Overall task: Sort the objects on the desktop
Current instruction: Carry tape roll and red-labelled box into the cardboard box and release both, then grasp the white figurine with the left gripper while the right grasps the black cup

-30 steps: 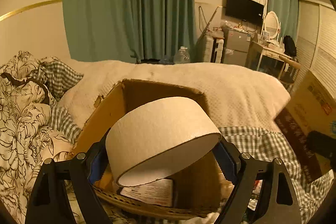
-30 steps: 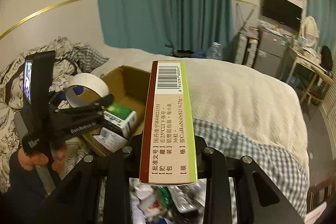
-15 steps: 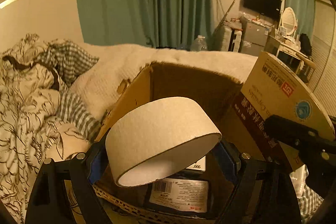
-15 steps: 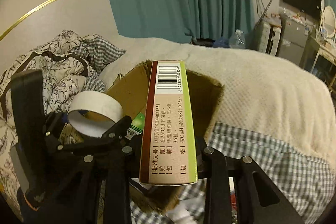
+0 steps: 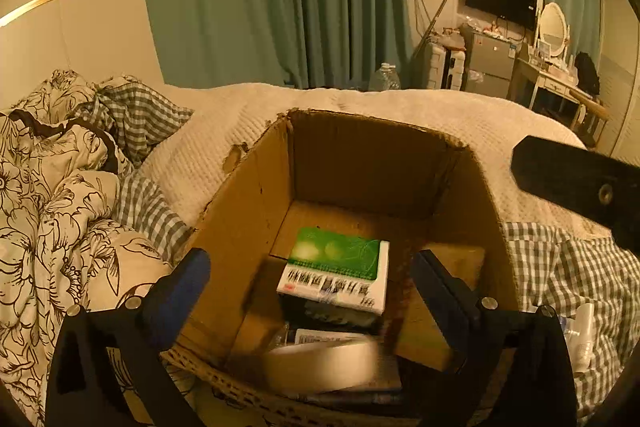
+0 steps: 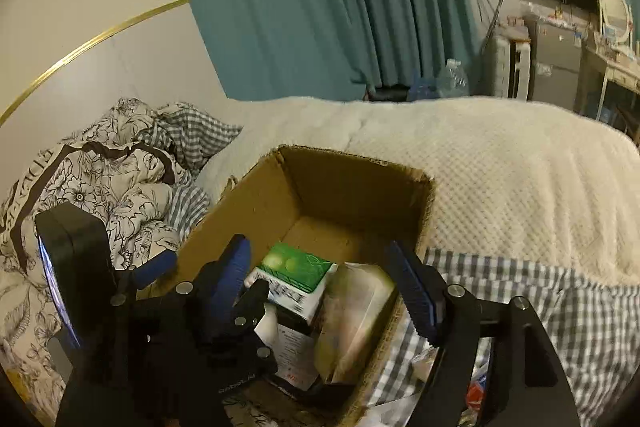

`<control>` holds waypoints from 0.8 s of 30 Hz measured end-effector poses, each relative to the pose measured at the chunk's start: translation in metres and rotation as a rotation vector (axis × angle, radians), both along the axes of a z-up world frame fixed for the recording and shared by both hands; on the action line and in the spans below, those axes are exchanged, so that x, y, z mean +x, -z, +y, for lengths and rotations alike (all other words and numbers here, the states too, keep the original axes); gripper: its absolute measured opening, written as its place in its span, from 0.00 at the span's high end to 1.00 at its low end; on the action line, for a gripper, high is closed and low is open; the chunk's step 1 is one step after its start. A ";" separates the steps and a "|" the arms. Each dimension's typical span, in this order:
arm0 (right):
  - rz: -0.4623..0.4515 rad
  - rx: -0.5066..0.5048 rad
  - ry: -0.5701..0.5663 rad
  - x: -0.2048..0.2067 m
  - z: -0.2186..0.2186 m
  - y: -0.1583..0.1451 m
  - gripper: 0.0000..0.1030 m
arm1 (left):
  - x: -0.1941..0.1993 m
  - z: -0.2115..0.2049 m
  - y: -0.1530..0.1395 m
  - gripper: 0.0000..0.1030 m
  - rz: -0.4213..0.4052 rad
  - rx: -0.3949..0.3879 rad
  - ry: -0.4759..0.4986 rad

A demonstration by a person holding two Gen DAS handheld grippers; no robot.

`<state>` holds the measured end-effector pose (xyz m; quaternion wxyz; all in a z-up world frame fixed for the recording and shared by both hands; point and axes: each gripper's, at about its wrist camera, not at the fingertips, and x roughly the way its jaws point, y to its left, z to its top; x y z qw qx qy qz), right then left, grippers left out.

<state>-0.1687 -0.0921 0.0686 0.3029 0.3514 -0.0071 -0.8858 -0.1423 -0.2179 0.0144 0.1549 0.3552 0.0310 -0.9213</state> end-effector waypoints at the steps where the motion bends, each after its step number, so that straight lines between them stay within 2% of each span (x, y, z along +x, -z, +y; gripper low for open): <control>1: 0.011 0.009 0.004 0.001 0.002 -0.003 0.30 | 0.001 0.002 -0.001 0.00 0.003 -0.001 0.003; 6: 0.017 0.010 0.022 0.010 0.022 -0.011 0.30 | 0.005 0.010 -0.006 0.00 0.022 -0.007 0.019; 13: 0.030 0.048 0.093 0.041 0.086 -0.018 0.30 | 0.027 0.038 -0.024 0.00 0.079 0.008 0.080; 18: 0.023 0.175 0.140 0.075 0.152 -0.013 0.30 | 0.047 0.065 -0.030 0.00 0.094 0.018 0.134; 21: 0.027 0.252 0.178 0.095 0.188 -0.006 0.30 | 0.052 0.077 -0.030 0.00 0.087 0.068 0.160; 24: 0.029 0.266 0.214 0.110 0.222 0.006 0.30 | 0.056 0.093 -0.024 0.00 0.066 0.108 0.167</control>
